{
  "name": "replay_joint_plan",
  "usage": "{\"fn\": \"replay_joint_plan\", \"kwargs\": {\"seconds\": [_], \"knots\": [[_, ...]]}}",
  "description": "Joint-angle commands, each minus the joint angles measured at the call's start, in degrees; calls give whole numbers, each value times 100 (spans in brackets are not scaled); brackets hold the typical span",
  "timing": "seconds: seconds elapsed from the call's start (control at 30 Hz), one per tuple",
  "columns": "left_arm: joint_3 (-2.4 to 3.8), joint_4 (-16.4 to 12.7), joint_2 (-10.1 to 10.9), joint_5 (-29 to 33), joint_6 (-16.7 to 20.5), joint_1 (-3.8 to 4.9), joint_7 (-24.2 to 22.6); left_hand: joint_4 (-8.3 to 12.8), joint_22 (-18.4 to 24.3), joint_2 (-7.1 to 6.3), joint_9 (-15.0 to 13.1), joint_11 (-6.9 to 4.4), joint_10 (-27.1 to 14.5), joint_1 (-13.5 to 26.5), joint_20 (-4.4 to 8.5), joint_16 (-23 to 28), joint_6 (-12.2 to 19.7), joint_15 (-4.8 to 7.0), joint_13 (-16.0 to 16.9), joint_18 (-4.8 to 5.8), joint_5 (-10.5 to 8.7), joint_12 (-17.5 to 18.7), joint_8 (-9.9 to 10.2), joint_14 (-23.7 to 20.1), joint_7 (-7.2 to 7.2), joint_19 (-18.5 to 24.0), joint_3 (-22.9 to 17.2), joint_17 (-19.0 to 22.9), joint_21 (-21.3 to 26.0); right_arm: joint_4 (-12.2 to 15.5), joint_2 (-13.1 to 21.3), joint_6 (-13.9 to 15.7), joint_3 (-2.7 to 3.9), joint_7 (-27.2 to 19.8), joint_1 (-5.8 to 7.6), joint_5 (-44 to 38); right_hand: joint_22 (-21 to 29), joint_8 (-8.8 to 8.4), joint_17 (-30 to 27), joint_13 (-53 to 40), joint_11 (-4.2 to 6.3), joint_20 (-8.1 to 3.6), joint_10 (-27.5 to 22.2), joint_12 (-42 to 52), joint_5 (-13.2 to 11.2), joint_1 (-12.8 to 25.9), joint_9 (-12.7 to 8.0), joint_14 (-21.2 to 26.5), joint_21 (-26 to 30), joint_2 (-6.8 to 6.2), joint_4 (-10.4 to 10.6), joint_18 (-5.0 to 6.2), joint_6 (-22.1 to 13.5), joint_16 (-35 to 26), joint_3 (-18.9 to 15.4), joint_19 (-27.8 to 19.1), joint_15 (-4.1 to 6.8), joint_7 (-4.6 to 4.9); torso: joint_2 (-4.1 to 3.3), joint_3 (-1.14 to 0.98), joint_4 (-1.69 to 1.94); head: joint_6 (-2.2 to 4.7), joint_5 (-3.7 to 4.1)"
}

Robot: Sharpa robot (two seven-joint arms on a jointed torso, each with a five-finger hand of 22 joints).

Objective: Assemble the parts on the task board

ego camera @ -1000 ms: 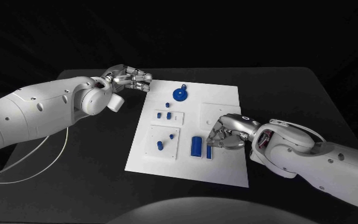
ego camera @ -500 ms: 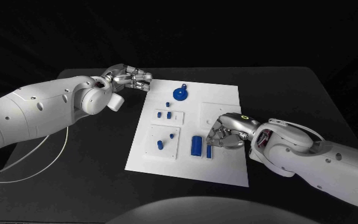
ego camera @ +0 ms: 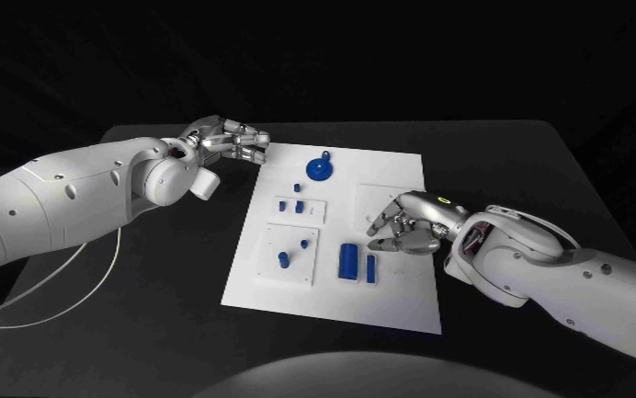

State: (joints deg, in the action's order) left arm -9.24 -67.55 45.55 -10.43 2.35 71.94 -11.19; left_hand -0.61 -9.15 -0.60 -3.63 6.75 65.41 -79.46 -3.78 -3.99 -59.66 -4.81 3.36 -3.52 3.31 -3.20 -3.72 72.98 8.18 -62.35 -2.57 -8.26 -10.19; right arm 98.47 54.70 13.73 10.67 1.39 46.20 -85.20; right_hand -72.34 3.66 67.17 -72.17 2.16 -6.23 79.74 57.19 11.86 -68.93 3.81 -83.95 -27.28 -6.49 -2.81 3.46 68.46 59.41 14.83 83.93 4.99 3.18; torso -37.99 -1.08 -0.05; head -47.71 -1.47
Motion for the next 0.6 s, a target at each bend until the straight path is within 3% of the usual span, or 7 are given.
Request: {"fn": "replay_joint_plan", "kwargs": {"seconds": [0.03, 0.13, 0.23, 0.43, 0.6], "knots": [[3, 0, -19, 44, 44, -8, -108, -23, 5, 44, 0, -1, -3, -16, -2, 27, 33, 11, 9, 25, 1, -28, 9, -31, -22, -18, -6, -9, -20, -84, 17, 360, 123, -448, 11, 774, 29, 2, 32, 13, -32, -17, -37, -11, 76, -117, 1, 15, -8, 41, 219, 101, -114, 1, -517, 275, 12, 56, 17, 11, 3, 62, 23], [3, 17, -31, 96, 91, -7, -141, -21, 4, 48, 1, -2, -1, -19, 0, 27, 34, 12, 9, 24, 2, -27, 11, -28, -22, -22, -9, -10, -23, -230, 12, 467, 286, -572, 80, 1164, 57, -7, 48, 30, -49, -5, -47, 1, 110, -218, -2, 13, -36, 88, 380, 123, -176, 6, -812, 272, 6, 66, 16, 19, 1, 123, 44], [4, 44, -55, 170, 168, -7, -199, -17, 4, 50, 1, -6, 7, -20, 3, 26, 26, 16, 9, 25, 4, -27, 9, -19, -24, -24, -15, -12, -26, -471, -30, 578, 382, -678, 234, 1657, 85, -8, 36, 50, -51, -2, -60, -13, 151, -264, -3, 17, -18, 124, 417, 126, -188, -21, -869, 266, 5, 73, 33, 33, 3, 225, 90], [7, 136, -138, 388, 705, -5, -630, 17, -20, 98, -1, -53, 138, -81, 50, 21, -61, 66, 5, 16, 54, -24, 7, 88, -58, -86, -112, -25, -79, -1152, -297, 800, 445, -886, 533, 2611, 425, -9, -350, 359, -59, 10, -241, -460, 336, -278, -5, 101, 718, 310, 277, 140, -258, -535, -879, 200, 0, 90, 73, 71, 1, 466, 166], [18, 304, -248, 703, 1050, 0, -901, 11, -48, 87, 0, -73, 191, -59, 77, 29, -120, 86, 4, 24, 68, -22, 11, 141, -78, -105, -197, -14, -127, -2060, -777, 864, 459, -1091, 711, 3202, 1109, -9, -1352, 1746, -83, 59, -713, -2059, 353, -238, -7, 433, 1585, 402, 52, 70, -348, -1771, -771, -27, -47, 120, 139, 106, 0, 731, 232]]}}
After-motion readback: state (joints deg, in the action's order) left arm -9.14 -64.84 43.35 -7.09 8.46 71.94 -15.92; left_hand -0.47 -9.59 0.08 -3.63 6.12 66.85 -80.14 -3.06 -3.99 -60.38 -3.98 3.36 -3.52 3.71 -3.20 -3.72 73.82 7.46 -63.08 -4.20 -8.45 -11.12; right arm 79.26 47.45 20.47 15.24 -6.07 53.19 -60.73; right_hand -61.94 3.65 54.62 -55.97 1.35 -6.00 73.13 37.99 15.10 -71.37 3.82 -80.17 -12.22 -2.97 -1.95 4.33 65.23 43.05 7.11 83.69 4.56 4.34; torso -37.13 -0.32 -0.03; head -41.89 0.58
